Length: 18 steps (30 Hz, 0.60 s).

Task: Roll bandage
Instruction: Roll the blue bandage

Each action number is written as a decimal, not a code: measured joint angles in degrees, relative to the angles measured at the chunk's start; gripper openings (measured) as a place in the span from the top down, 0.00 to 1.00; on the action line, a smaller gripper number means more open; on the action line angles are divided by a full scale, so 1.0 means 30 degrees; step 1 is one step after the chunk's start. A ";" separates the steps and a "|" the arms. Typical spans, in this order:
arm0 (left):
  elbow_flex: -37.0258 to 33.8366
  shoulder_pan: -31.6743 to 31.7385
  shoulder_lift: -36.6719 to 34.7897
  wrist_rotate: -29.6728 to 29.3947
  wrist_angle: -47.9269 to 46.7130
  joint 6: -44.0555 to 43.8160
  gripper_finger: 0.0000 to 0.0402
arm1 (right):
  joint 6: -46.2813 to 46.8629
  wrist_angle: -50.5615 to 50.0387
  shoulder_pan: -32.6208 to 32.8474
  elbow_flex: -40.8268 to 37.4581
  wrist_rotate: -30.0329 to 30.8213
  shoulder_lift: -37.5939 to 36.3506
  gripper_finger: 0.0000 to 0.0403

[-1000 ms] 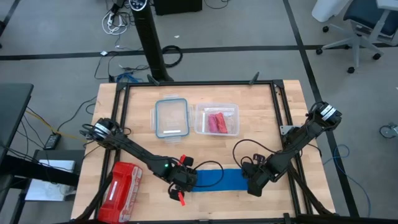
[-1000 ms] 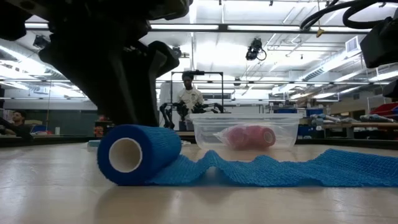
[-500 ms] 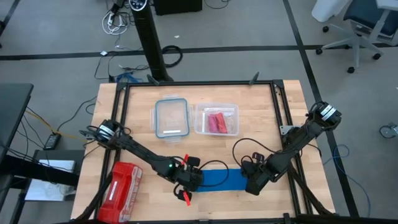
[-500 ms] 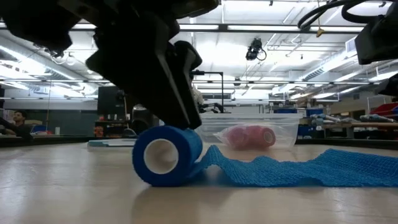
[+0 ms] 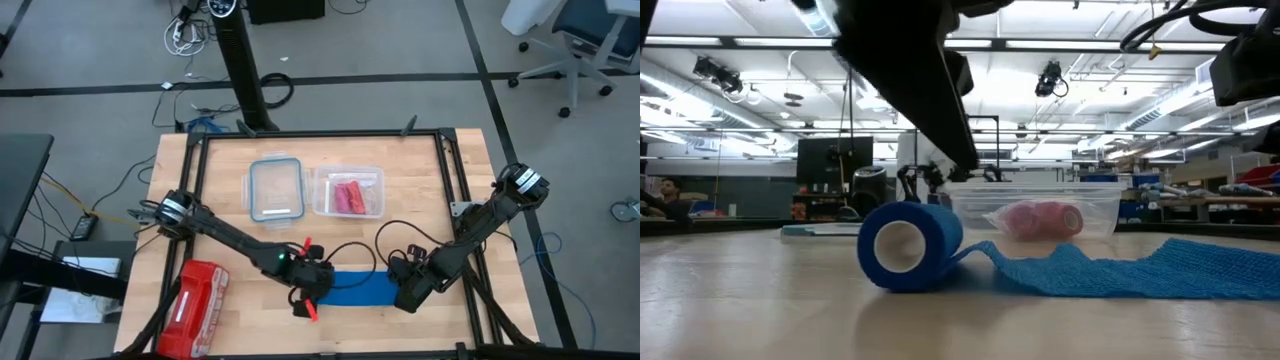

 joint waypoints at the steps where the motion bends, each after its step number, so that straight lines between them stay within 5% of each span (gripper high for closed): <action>1: 0.0447 0.0000 0.0007 0.0203 -0.0651 -0.0578 0.60 | 0.0021 -0.0007 0.0000 0.0000 -0.0026 0.0000 0.99; 9: 0.2009 -0.0175 -0.0036 0.1706 -0.4478 -0.5007 0.60 | 0.0030 -0.0222 0.0000 0.0007 -0.0044 0.0000 0.98; 18: 0.1629 -0.0509 0.0625 0.1511 -0.4417 -0.5260 0.60 | 0.0895 -0.1143 0.0485 0.0007 -0.0668 -0.0007 0.99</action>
